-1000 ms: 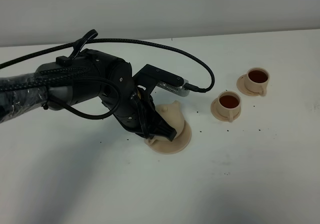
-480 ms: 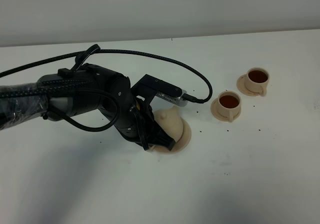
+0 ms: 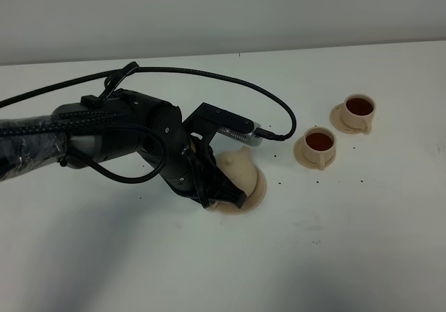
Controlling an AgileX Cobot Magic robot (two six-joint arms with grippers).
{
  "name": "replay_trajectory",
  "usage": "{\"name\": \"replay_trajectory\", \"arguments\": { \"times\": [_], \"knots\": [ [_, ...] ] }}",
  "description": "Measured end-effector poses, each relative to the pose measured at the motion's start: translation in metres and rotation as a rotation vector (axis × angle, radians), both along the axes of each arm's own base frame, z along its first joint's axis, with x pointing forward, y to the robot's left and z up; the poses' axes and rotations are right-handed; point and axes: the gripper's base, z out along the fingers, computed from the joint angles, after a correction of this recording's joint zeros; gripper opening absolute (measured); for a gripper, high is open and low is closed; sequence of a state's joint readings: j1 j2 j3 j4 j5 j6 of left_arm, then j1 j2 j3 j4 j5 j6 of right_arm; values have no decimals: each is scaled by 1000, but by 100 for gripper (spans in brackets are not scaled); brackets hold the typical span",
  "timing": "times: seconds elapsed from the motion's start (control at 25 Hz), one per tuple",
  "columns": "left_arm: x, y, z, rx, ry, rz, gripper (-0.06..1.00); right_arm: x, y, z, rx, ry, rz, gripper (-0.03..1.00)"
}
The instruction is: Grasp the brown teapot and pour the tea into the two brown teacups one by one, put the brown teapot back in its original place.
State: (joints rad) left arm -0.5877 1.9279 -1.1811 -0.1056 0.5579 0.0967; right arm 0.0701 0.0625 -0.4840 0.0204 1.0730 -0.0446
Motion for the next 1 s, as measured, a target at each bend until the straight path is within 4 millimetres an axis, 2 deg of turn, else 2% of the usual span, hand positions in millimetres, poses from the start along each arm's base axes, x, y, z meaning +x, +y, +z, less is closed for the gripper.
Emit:
{"name": "replay_trajectory", "arguments": {
  "times": [0.16,0.4,0.56,0.64,0.8,0.92,1.0],
  "knots": [
    [-1,0,0,1,7,1,16,0,0,0,0,0,0,24],
    [-1,0,0,0,8,4,43,0,0,0,1,0,0,24],
    [-1,0,1,-2,5,4,56,0,0,0,1,0,0,24],
    [-2,1,6,-4,5,4,58,0,0,0,1,0,0,24],
    [-12,7,33,3,7,-24,57,0,0,0,0,0,0,24],
    [-21,21,55,47,35,-99,56,0,0,0,0,0,0,24],
    [-22,36,62,83,71,-110,56,0,0,0,0,0,0,24]
  ]
}}
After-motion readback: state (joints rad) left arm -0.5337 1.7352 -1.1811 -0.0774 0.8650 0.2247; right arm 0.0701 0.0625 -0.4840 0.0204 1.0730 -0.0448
